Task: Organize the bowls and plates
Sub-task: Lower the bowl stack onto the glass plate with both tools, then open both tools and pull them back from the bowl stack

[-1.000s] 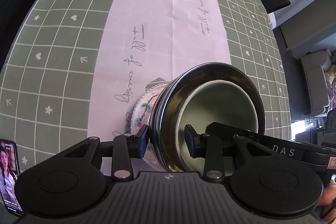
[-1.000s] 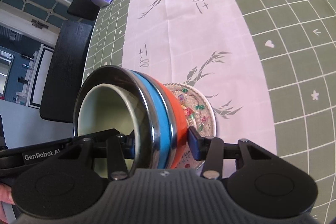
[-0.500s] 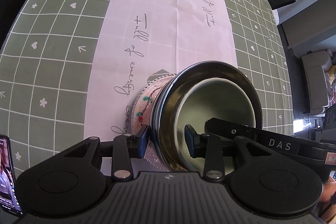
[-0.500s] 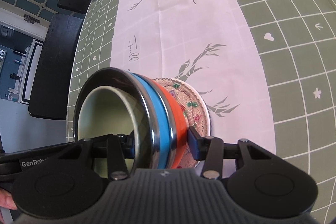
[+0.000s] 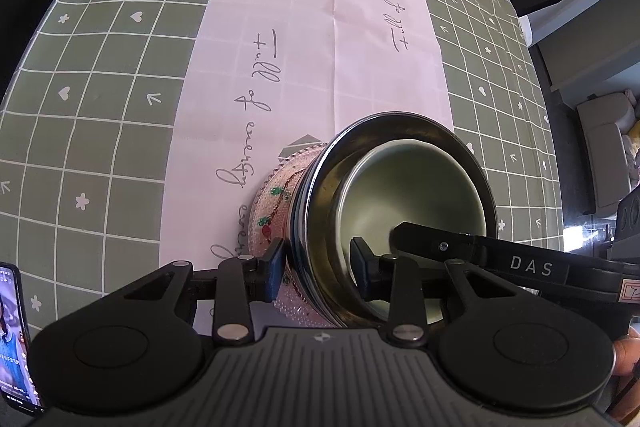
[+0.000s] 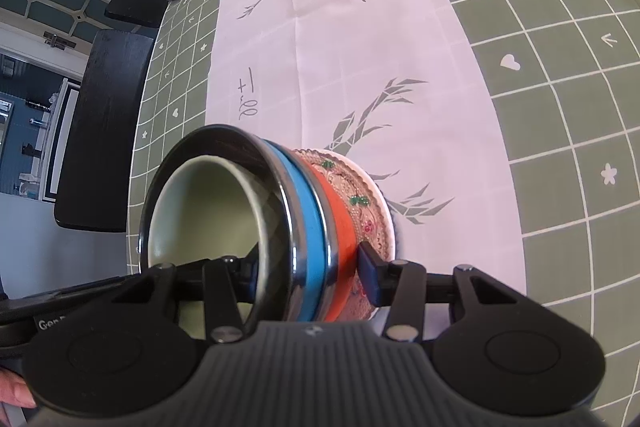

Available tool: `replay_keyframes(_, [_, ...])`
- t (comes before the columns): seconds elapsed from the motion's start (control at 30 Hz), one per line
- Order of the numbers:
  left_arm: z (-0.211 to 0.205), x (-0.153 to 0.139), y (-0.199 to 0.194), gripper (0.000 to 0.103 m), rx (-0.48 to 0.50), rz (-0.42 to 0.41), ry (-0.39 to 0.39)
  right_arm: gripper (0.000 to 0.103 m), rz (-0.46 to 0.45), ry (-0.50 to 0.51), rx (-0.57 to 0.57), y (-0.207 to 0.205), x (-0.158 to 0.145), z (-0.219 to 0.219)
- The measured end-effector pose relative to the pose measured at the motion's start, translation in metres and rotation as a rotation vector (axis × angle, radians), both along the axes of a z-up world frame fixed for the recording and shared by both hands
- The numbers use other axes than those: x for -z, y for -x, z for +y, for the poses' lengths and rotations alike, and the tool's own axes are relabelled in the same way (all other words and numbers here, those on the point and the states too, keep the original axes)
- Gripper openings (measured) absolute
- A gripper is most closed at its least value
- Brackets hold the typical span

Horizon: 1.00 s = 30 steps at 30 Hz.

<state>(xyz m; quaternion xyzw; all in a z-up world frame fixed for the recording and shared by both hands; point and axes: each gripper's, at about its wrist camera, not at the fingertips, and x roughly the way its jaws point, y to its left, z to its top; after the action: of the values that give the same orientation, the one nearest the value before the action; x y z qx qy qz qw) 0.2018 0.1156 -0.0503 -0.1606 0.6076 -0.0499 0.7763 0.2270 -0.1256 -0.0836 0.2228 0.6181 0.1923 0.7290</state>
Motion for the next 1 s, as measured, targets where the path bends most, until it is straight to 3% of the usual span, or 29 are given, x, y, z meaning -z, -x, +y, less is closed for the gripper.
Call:
replay_keyframes(0.23, [0.001,0.001,0.0,0.04,0.003,-0.01,0.001,0.047,-0.019,0.03,-0.029,-0.002,-0.005,0.006])
replay_keyframes(0.27, [0.001,0.002,0.0,0.044,0.009,-0.009,-0.003,0.049,-0.028,0.032,-0.029,-0.002,-0.007,0.006])
replay_keyframes(0.33, [0.002,0.004,0.0,0.052,0.001,-0.01,0.0,0.063,-0.044,0.032,-0.027,-0.003,-0.01,0.005])
replay_keyframes(0.4, [0.006,0.005,0.0,0.066,-0.021,-0.02,0.013,0.066,-0.058,0.045,-0.029,-0.003,-0.012,0.005])
replay_keyframes(0.5, [0.015,0.006,0.0,0.078,-0.053,-0.028,0.068,0.07,-0.062,0.054,-0.029,-0.004,-0.013,0.004])
replay_keyframes(0.6, [0.022,0.007,-0.001,0.08,-0.056,-0.015,0.119,0.071,-0.062,0.054,-0.033,-0.004,-0.012,0.004])
replay_keyframes(1.0, [0.024,-0.033,0.011,0.08,-0.019,-0.152,0.042,0.082,-0.162,0.067,-0.055,0.005,-0.049,0.004])
